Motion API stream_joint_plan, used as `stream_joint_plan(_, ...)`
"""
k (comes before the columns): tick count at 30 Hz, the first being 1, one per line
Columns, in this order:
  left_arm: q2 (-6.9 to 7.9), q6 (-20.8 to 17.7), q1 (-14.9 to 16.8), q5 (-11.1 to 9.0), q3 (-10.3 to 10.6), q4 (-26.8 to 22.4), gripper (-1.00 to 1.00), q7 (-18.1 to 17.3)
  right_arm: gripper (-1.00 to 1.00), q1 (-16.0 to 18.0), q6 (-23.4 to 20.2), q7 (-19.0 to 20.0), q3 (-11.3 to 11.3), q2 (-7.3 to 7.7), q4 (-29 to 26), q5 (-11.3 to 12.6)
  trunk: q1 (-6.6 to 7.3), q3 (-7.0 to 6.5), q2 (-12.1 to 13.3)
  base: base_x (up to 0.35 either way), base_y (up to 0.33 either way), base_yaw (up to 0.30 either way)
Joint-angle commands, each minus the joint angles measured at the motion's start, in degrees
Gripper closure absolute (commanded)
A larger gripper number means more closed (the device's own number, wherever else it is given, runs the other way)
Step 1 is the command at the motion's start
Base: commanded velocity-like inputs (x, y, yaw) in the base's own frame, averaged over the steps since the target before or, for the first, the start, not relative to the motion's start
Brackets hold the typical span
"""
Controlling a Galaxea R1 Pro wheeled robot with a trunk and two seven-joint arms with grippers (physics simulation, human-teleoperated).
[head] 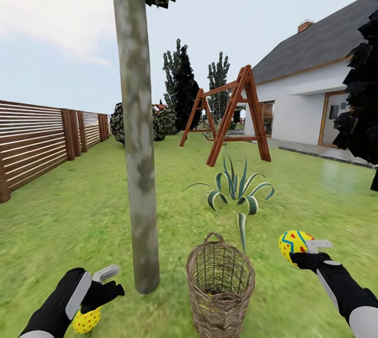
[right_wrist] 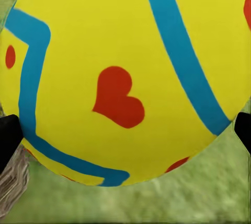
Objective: Take the three Easter eggs out of the wicker basket on the lawn in the garden, then place them on the lawn next to a single tree (choose any tree) so that all three eggs are next to the same tree and none are left in the basket.
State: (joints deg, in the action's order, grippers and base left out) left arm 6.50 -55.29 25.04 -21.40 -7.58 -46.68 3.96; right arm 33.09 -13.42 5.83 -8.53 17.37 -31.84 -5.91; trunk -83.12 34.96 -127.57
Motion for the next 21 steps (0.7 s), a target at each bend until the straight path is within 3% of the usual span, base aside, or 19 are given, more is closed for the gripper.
stream_joint_plan(1,-0.08,-0.3,0.0,-0.6,0.0,-0.1,-1.00,0.4,1.00,0.0,-0.3,0.5,-0.4,-0.06,-0.1,-0.5,0.01,0.02,0.0,0.007,-0.006,-0.257)
stream_joint_plan(11,0.05,0.4,0.0,-0.6,0.1,-0.1,-1.00,0.4,1.00,0.0,-0.4,0.5,-0.4,-0.06,0.0,-0.6,0.01,-0.56,0.0,0.176,-0.223,-0.248)
stream_joint_plan(19,0.10,0.3,0.0,-0.5,0.3,-0.6,-1.00,0.4,1.00,0.0,-0.2,0.4,-0.4,0.01,1.3,-0.5,0.01,-0.62,0.0,0.203,-0.278,-0.031)
stream_joint_plan(20,2.34,0.1,0.0,-0.4,0.0,-2.6,-1.00,0.3,1.00,0.0,-0.2,0.5,-0.4,0.02,1.4,-0.5,0.01,-0.62,0.0,0.203,-0.281,0.000)
stream_joint_plan(21,5.82,0.0,0.0,-0.7,-0.1,-3.3,-1.00,0.1,1.00,0.0,-0.2,0.4,-0.4,0.01,1.4,-0.6,0.01,-0.62,0.0,0.203,-0.281,0.000)
